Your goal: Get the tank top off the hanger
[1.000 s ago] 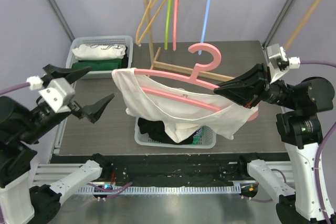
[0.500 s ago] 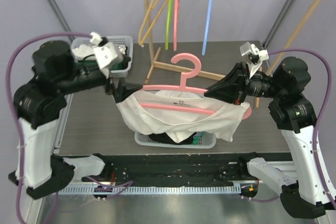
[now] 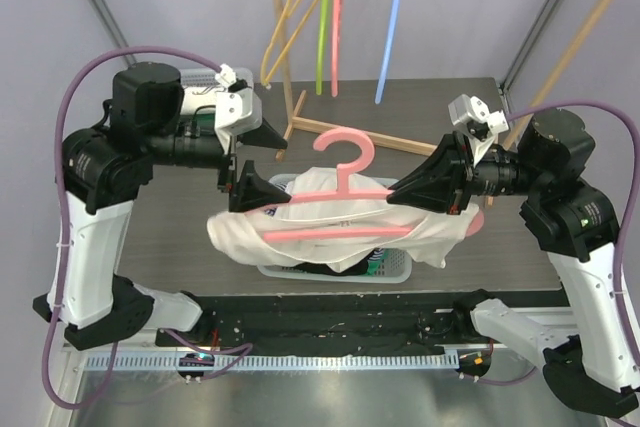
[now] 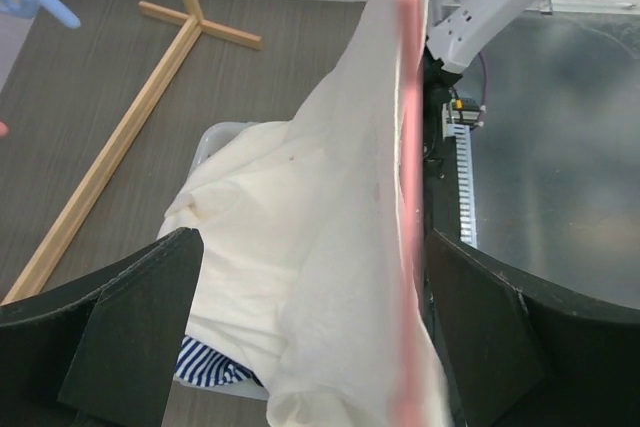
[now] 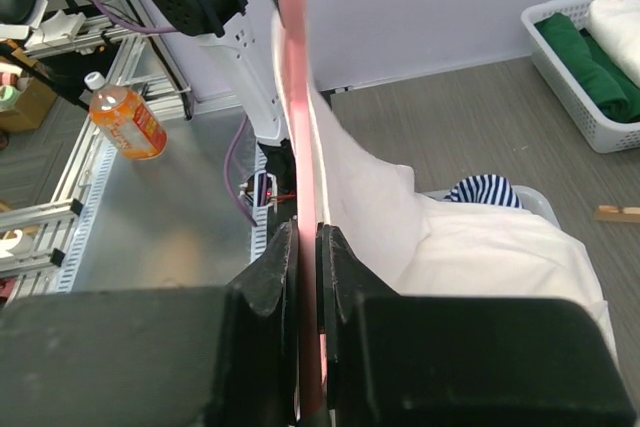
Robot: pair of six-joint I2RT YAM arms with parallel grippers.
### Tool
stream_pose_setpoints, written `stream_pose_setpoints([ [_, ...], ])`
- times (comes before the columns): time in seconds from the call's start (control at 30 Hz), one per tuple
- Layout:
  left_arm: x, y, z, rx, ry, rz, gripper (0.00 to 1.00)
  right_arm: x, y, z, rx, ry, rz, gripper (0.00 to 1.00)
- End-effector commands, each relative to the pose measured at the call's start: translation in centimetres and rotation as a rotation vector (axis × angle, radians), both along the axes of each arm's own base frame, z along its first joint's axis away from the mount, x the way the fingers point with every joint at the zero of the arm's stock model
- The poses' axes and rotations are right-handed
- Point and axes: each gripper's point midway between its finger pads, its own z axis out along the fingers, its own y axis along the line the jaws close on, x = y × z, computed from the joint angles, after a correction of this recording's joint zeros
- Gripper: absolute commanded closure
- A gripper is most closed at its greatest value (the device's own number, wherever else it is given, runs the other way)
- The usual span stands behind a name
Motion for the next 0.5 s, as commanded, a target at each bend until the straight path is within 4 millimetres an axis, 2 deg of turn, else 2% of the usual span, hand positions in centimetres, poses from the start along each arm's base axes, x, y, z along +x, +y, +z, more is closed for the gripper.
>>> stream_pose_setpoints([
  [0.0,-3.7,1.1,1.2,-0.038,0.034,-0.054,0.01,1.6,0.1,1.1,-0.002,-0.074,-0.077,0.99],
  [0.13,-2.8,1.3,3.0,-0.097,-0.048,0.014,0.0,2.6,0.3,0.0,-0.031,-0.07,-0.103,0.99],
  [0.17,-2.6,1.4,4.1,-0.134,-0.095,0.033,0.0,2.7,0.4,0.0,-0.032,-0.071,-0.106,0.99],
  [0.27,-2.1,0.9,3.2,-0.136,-0.037,0.047,0.0,3.1,0.5,0.1,-0.033,-0.071,-0.12,0.99],
  [0.47,-0.2,-0.3,-0.2,-0.079,0.061,0.068,0.0,3.4,0.8,1.4,-0.01,-0.09,-0.122,0.99],
])
